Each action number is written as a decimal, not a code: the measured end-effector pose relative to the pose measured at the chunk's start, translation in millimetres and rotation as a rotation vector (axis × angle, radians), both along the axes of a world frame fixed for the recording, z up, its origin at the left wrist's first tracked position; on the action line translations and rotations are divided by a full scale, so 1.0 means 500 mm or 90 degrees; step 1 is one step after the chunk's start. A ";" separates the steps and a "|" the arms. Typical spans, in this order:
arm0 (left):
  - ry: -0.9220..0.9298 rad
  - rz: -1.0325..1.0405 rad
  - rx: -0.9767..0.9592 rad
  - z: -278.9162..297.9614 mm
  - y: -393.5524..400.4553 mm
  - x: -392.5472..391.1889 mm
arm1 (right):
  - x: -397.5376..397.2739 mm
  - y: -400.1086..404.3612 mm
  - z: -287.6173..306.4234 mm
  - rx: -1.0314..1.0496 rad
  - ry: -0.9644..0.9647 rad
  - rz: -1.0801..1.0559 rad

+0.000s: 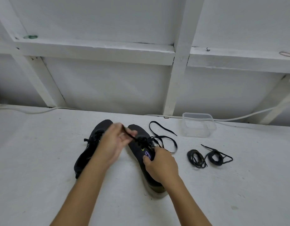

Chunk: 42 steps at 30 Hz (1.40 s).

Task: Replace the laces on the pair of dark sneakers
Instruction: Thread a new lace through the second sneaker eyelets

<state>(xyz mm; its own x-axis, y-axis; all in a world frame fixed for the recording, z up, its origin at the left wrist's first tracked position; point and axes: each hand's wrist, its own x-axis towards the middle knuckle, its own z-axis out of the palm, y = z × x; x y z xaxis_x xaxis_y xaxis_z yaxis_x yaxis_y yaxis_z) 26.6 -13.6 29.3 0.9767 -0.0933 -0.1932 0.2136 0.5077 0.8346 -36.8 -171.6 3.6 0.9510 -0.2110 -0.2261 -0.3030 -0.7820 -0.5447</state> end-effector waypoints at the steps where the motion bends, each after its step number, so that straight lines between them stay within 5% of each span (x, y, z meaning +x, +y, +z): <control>1: 0.002 0.061 -0.081 0.010 0.020 0.008 | 0.000 -0.001 -0.002 0.002 0.000 0.003; 3: -0.031 0.121 -0.024 0.024 0.054 0.016 | 0.002 -0.001 -0.004 0.019 -0.001 0.005; 7: -0.221 -0.078 0.796 -0.007 0.033 0.000 | 0.007 -0.004 -0.001 0.059 -0.004 -0.005; 10: -0.221 -0.268 1.069 -0.029 -0.003 -0.019 | 0.006 -0.004 -0.001 0.067 -0.006 -0.012; 12: -0.210 -0.274 1.001 -0.031 -0.006 -0.019 | 0.007 -0.005 -0.002 0.071 -0.009 -0.015; 16: -0.134 -0.132 0.183 0.024 0.018 -0.026 | 0.007 -0.008 -0.005 0.085 -0.011 -0.019; 18: -0.093 -0.115 0.008 0.035 0.027 -0.028 | 0.007 -0.007 -0.007 0.085 -0.011 -0.018; 20: -0.086 -0.159 0.209 0.020 0.022 -0.033 | 0.009 -0.006 -0.008 0.074 -0.011 -0.015; 22: -0.173 -0.207 0.719 -0.021 0.009 -0.036 | 0.012 -0.005 -0.009 0.063 -0.014 -0.010; 23: -0.216 -0.195 0.871 -0.039 0.002 -0.040 | 0.012 -0.005 -0.009 0.061 -0.016 -0.008; 27: -0.215 -0.086 1.028 -0.060 -0.019 -0.048 | 0.012 -0.004 -0.011 0.060 -0.015 -0.008; 29: -0.224 -0.153 1.008 -0.044 -0.019 -0.046 | 0.012 -0.005 -0.009 0.060 -0.013 -0.011; 33: -0.191 -0.209 0.379 0.034 -0.011 -0.055 | 0.010 -0.006 -0.007 0.067 -0.009 -0.016; 35: -0.163 -0.149 0.228 0.057 0.002 -0.047 | 0.011 -0.006 -0.007 0.078 -0.003 -0.021; 39: -0.217 -0.100 0.603 0.033 0.003 -0.030 | 0.012 -0.004 -0.004 0.064 0.003 -0.012; 42: -0.251 -0.071 0.669 0.000 -0.014 -0.041 | 0.015 -0.002 -0.003 0.051 0.006 -0.009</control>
<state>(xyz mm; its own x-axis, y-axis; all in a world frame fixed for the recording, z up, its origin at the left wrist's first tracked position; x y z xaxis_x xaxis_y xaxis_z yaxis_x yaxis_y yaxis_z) 6.2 -20.4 29.0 0.9832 -0.1567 0.0933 -0.1595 -0.4913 0.8563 -29.5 -172.7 2.3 0.9457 -0.2060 -0.2516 -0.3196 -0.7316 -0.6022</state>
